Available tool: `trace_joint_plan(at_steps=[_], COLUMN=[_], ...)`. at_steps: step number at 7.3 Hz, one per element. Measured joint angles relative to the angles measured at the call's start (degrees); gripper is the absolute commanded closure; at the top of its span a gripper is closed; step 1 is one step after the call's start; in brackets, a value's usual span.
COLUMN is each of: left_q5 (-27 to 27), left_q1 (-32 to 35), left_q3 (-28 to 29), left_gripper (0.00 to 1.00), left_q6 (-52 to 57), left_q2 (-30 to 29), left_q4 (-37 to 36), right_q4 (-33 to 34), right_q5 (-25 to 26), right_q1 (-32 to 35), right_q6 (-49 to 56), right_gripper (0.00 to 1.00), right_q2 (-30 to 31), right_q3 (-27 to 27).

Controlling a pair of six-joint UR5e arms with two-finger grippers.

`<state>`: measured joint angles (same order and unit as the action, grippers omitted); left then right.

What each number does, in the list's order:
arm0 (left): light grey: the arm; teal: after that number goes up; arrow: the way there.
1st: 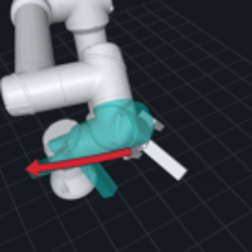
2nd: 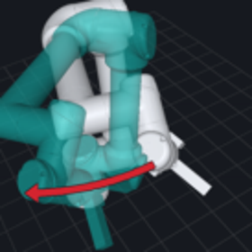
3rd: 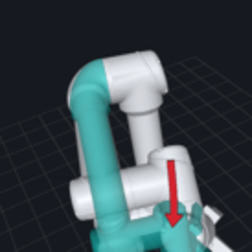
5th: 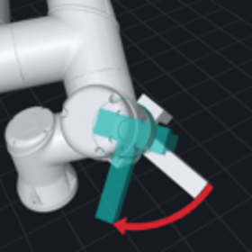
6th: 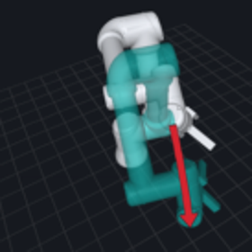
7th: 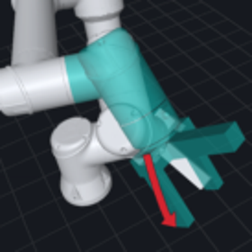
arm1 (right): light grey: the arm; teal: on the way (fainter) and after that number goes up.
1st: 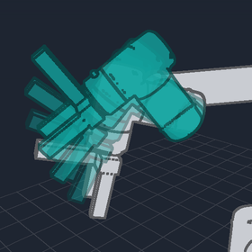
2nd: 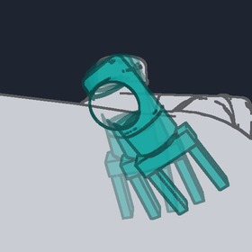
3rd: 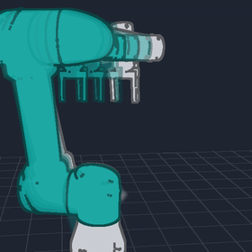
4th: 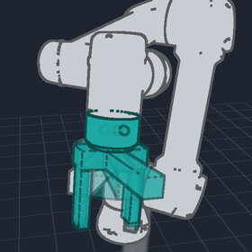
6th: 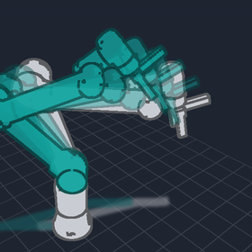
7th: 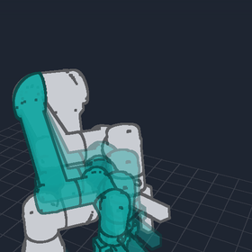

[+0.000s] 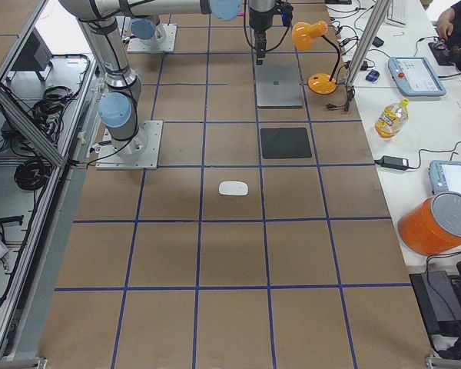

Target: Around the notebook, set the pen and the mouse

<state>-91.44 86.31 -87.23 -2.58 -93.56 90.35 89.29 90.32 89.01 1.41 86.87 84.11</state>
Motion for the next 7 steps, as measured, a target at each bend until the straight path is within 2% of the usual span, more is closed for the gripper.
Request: trace_joint_plan(at_steps=[5,7], left_q5=[0.0,-0.1], left_q1=[-0.2,-4.2], left_q3=[-0.1,-1.6], left_gripper=[0.00,0.00], left_q6=[0.0,5.0], left_q2=[0.3,0.7], left_q4=[0.0,0.2], right_q4=[-0.2,-0.4], right_q5=[0.5,0.3], right_q1=[-0.9,-4.8], right_q6=[0.5,0.5], right_gripper=[0.00,0.00], right_q2=[0.3,0.4], right_q3=[0.3,-1.0])
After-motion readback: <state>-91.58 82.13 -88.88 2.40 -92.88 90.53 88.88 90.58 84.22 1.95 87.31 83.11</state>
